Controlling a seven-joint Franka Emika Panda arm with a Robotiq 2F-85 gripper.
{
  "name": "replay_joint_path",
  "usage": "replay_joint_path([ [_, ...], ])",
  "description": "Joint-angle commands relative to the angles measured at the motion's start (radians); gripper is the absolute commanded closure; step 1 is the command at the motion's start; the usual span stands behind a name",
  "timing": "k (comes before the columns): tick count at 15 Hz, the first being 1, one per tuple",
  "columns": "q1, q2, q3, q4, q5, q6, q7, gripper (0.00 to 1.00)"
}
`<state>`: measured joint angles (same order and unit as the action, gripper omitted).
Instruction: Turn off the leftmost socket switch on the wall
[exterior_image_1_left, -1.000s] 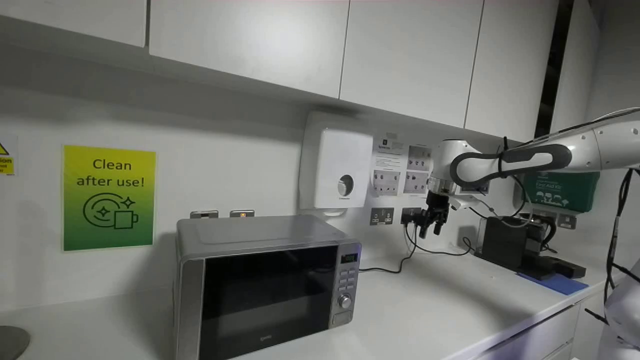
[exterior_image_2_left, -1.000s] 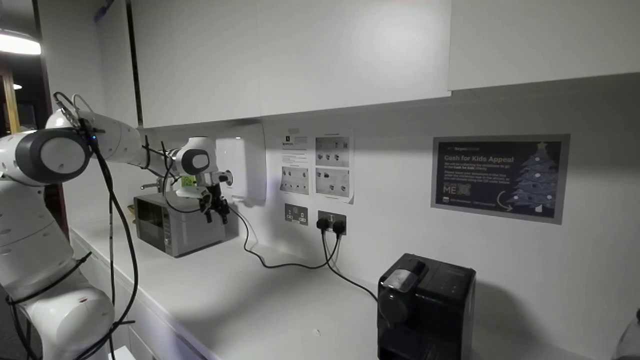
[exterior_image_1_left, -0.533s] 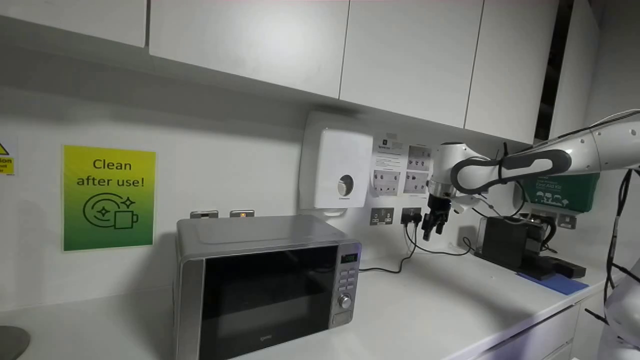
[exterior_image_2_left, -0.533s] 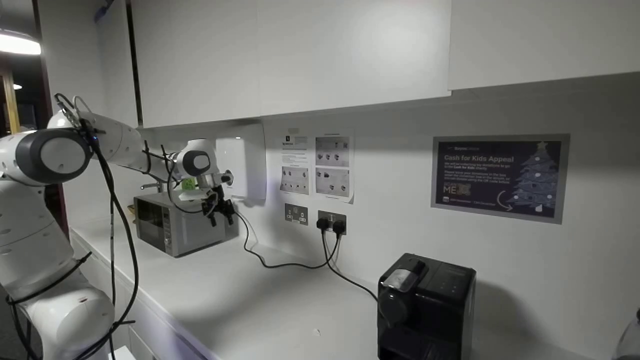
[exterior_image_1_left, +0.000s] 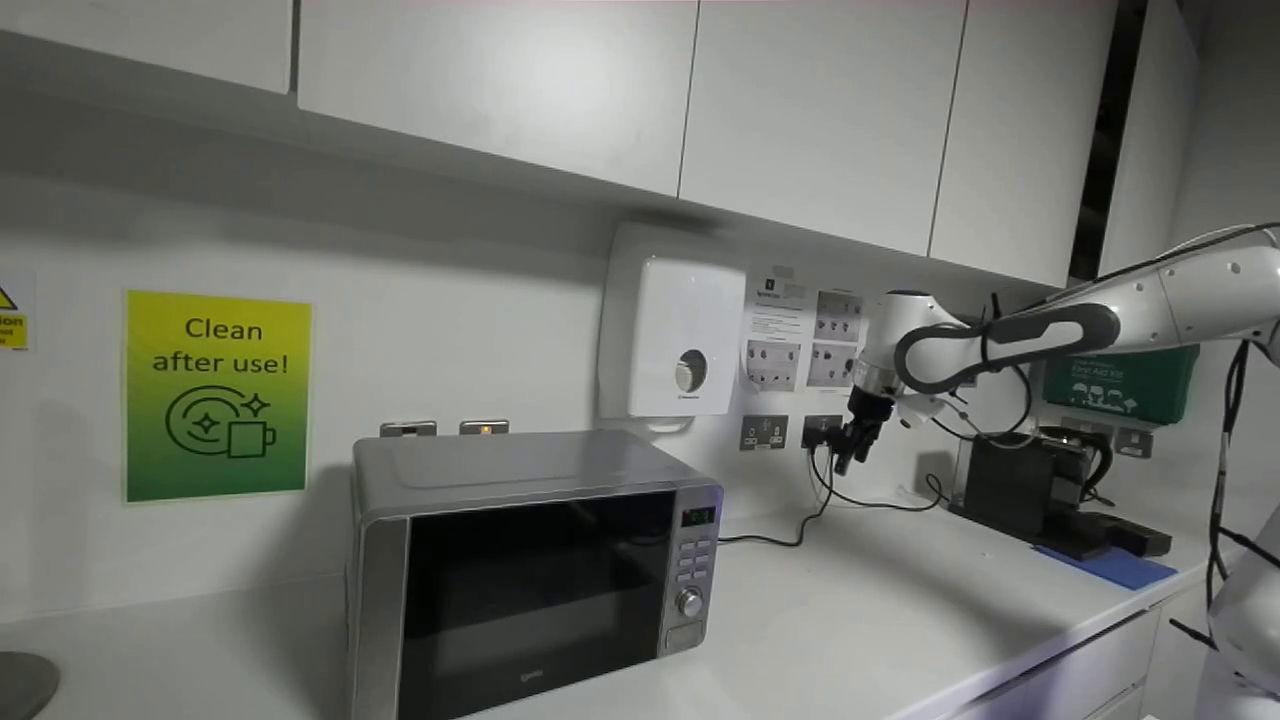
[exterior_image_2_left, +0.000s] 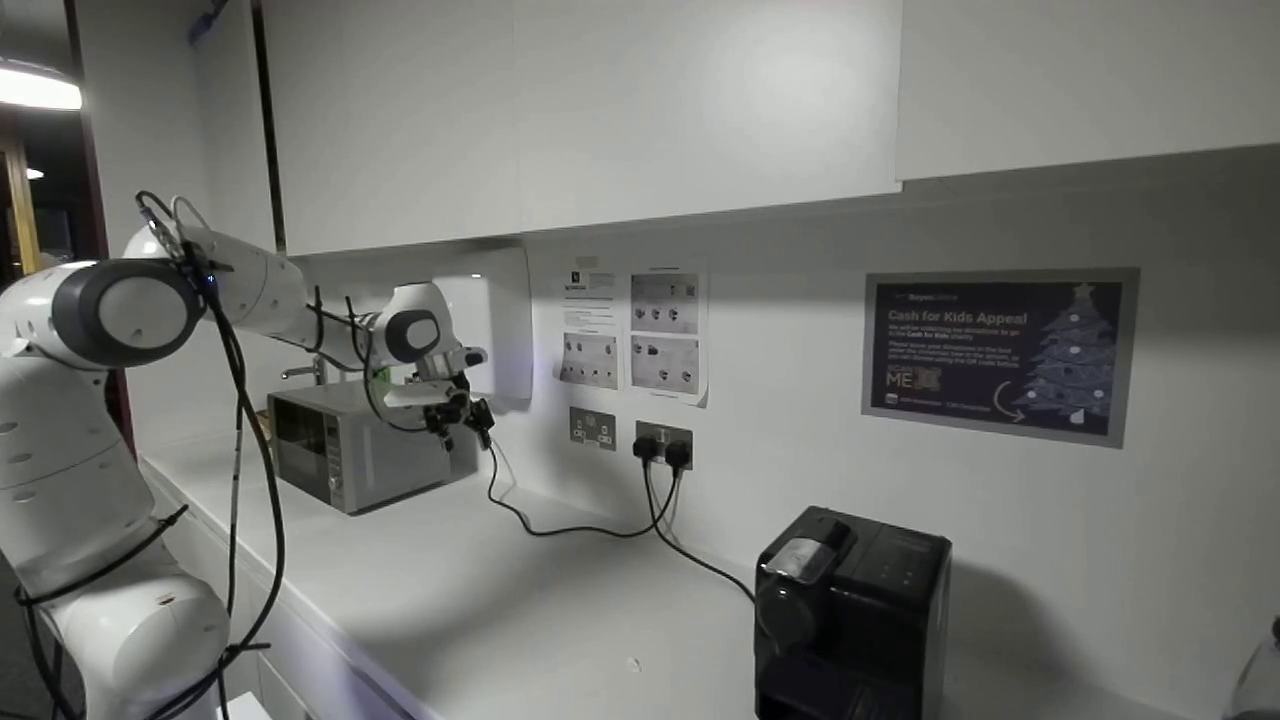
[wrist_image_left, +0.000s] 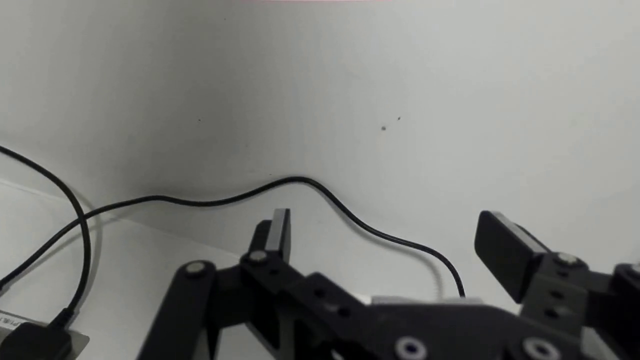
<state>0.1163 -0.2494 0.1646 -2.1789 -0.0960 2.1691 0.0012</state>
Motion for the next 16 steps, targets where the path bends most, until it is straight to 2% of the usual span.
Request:
replay_joint_path([
  [1,0.003,0.043,-0.03,0.012,0.022,0.105,-0.042,0.0],
  [6,0.0,0.099,-0.039,0.026,0.027,0.259,-0.017,0.01],
  [7,-0.002,0.108,-0.041,0.033,0.026,0.278,-0.014,0.1],
  [8,-0.003,0.116,-0.043,0.04,0.028,0.293,-0.011,0.14],
  [9,-0.004,0.122,-0.047,0.049,0.032,0.304,-0.011,0.24],
  [11,-0.007,0.133,-0.052,0.067,0.034,0.317,-0.01,0.33],
  [12,-0.008,0.137,-0.055,0.078,0.036,0.321,-0.009,0.46],
  [16,-0.016,0.153,-0.064,0.129,0.03,0.322,0.0,0.71],
])
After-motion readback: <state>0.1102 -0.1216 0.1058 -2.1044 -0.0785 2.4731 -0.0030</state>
